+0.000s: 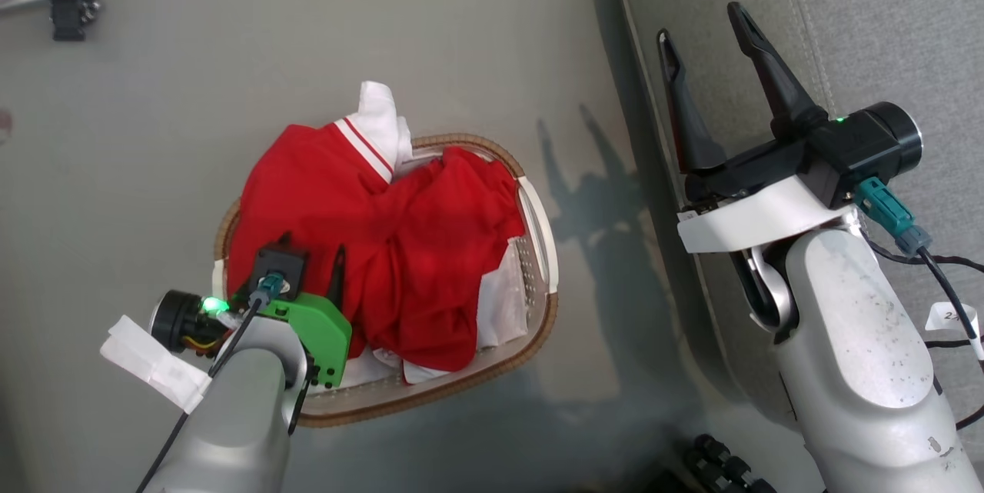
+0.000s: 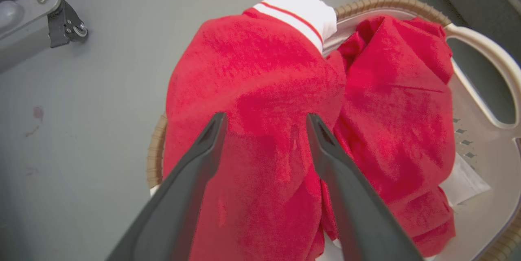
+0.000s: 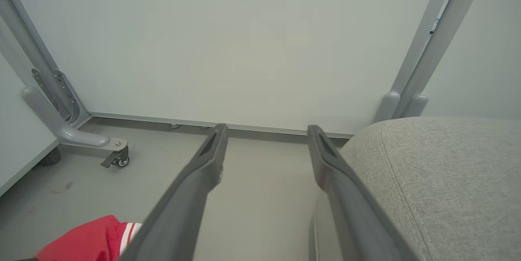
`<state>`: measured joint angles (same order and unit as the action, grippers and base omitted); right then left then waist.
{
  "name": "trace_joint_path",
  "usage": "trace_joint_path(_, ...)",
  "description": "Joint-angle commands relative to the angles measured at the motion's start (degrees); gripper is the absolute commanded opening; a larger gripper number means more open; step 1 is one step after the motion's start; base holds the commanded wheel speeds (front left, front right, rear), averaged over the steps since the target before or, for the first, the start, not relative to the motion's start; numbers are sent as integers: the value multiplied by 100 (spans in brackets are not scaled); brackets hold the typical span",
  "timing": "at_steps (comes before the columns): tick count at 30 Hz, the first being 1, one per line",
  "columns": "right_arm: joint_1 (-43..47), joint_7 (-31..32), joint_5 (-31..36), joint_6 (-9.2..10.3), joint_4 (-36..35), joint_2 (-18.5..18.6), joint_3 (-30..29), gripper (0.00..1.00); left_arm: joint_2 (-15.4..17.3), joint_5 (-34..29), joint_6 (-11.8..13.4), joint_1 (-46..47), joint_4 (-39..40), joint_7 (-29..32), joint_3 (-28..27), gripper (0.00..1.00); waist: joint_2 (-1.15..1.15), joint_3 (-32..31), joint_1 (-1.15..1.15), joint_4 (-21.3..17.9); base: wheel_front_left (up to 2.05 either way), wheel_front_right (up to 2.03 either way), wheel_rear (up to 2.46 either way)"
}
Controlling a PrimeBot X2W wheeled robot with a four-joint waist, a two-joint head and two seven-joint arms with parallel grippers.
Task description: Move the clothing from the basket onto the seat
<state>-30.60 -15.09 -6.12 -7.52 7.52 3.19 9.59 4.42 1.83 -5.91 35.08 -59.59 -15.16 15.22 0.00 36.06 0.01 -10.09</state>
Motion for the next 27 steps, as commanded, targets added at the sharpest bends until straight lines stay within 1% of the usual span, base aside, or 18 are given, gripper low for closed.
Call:
trace_joint_path(1, -80, -11, -51, 6, -43, -4, 10, 100, 50, -42, 30, 152, -169, -1, 6, 100, 0, 288, -1, -147, 0, 0, 0)
trace_joint_path(3, -101, -11, -60, 6, -56, -7, 35, 100, 74, -65, 74, 285, -488, -2, 30, 100, 0, 379, -1, -165, 0, 0, 0)
trace_joint_path(6, -141, -11, -48, 6, -87, -14, 66, 100, 108, -155, 219, 476, -894, 5, 121, 100, 0, 517, -1, -189, 0, 0, 0)
trace_joint_path(13, -250, -11, 5, 6, -155, -19, 191, 100, 200, -457, 548, 893, -1274, 220, 448, 100, 0, 814, -1, -244, 0, 0, 0)
trace_joint_path(15, -275, -11, -54, 6, -182, -20, 226, 100, 206, -489, 542, 984, -1319, 292, 518, 100, 0, 887, -1, -264, 0, 0, 0)
trace_joint_path(23, -338, -11, -193, 6, -274, -18, 307, 100, 252, -601, 363, 1265, -1400, 515, 770, 100, 0, 1156, -1, -362, 0, 0, 0)
trace_joint_path(27, -377, -11, -269, 6, -309, -17, 339, 100, 270, -634, 312, 1365, -1417, 654, 859, 100, 0, 1265, -1, -428, 0, 0, 0)
